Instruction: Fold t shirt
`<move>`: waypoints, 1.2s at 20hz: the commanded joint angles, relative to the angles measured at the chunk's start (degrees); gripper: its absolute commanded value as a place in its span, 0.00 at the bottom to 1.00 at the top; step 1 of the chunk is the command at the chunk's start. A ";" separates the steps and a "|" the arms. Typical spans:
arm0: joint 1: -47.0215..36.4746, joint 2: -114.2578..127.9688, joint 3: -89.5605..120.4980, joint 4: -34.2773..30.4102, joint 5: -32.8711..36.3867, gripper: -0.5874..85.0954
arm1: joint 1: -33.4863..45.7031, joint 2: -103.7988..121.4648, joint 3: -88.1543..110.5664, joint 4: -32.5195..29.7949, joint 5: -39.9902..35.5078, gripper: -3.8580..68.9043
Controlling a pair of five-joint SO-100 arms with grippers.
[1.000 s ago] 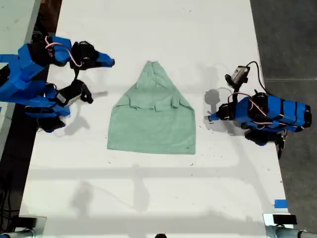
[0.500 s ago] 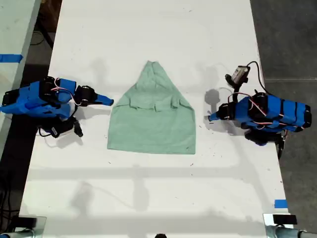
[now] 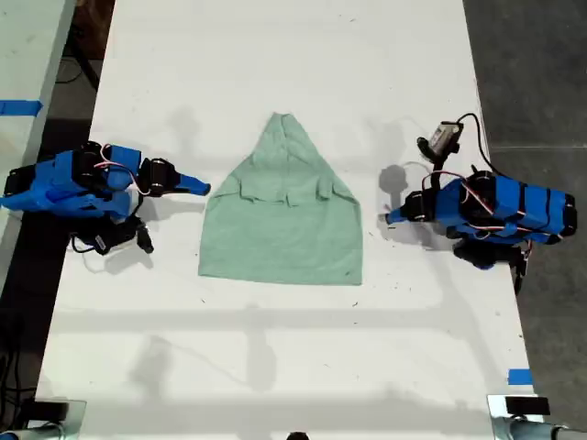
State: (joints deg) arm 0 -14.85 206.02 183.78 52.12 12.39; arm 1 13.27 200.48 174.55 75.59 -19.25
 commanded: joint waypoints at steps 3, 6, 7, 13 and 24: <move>0.44 0.44 0.88 0.00 -3.43 0.01 | 0.53 0.53 2.46 -0.09 0.44 0.06; -0.09 0.44 0.97 1.05 -3.43 0.01 | 0.53 0.53 2.46 -0.09 0.44 0.06; -0.26 0.44 0.97 1.76 -3.34 0.01 | 0.53 0.53 2.46 -0.09 0.53 0.06; -0.79 0.44 0.88 2.02 -3.25 0.01 | 0.53 0.53 2.46 -0.09 0.53 0.06; -0.53 0.44 0.88 2.37 -3.08 0.01 | 0.44 0.53 2.46 -0.09 0.44 0.06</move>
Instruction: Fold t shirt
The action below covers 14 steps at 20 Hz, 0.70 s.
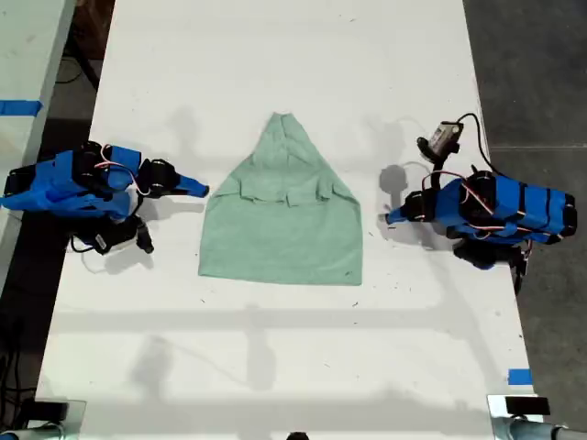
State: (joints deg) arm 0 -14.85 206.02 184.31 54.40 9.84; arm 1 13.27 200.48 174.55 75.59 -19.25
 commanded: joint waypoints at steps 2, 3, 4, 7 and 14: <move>-0.53 0.44 0.26 0.00 -0.53 0.01 | 0.44 0.53 2.46 -0.09 0.44 0.06; 0.26 0.44 0.26 -0.18 -0.88 0.01 | 0.44 0.53 2.46 -0.09 0.44 0.06; 0.62 0.44 0.26 -0.44 -1.05 0.01 | 0.44 0.53 2.46 -0.09 0.44 0.06; 0.44 0.44 0.26 -0.62 -1.05 0.01 | 0.44 0.53 2.46 -0.09 0.44 0.06; -0.09 0.44 0.26 -0.79 -2.02 0.01 | 0.44 0.53 2.46 -0.09 0.44 0.06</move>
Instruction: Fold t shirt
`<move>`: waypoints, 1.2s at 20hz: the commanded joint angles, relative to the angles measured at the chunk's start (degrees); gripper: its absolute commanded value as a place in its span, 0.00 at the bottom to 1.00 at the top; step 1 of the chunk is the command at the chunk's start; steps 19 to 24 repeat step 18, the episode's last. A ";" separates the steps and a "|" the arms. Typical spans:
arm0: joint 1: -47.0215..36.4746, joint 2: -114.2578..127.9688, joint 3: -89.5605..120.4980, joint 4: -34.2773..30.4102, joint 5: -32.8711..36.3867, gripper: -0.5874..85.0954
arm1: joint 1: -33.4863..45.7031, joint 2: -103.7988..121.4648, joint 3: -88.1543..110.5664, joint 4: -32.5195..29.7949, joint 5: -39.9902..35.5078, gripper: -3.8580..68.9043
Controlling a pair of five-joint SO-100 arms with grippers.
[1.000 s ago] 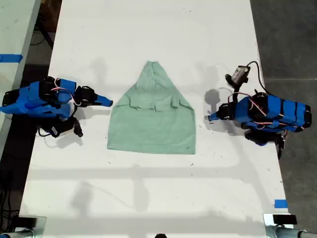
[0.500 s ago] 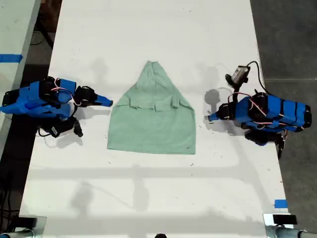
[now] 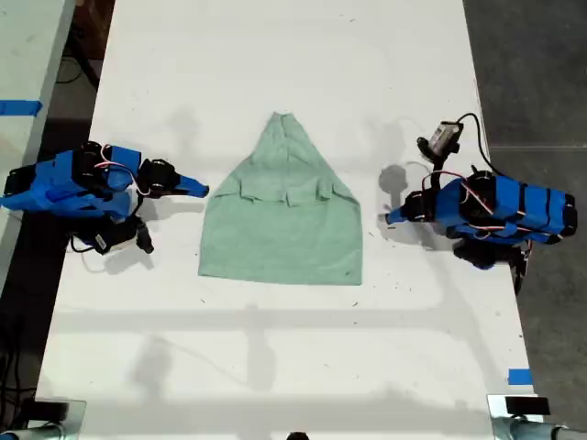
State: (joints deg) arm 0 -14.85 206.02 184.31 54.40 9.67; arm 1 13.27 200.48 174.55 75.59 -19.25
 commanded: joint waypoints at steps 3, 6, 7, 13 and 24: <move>-0.70 0.44 0.53 -0.97 -1.76 0.01 | 0.44 0.53 2.46 -0.09 0.44 0.06; -1.05 0.44 0.62 -1.32 -1.76 0.01 | 0.44 0.53 2.46 -0.09 0.44 0.06; -1.14 0.44 0.70 -1.49 -1.76 0.01 | 0.44 0.53 2.46 -0.09 0.44 0.06; -1.85 0.62 1.05 -3.08 -0.35 0.01 | 0.53 0.53 2.46 -0.09 0.44 0.06; -2.20 0.62 1.05 -3.16 0.62 0.01 | 0.53 0.53 2.46 -0.09 0.44 0.06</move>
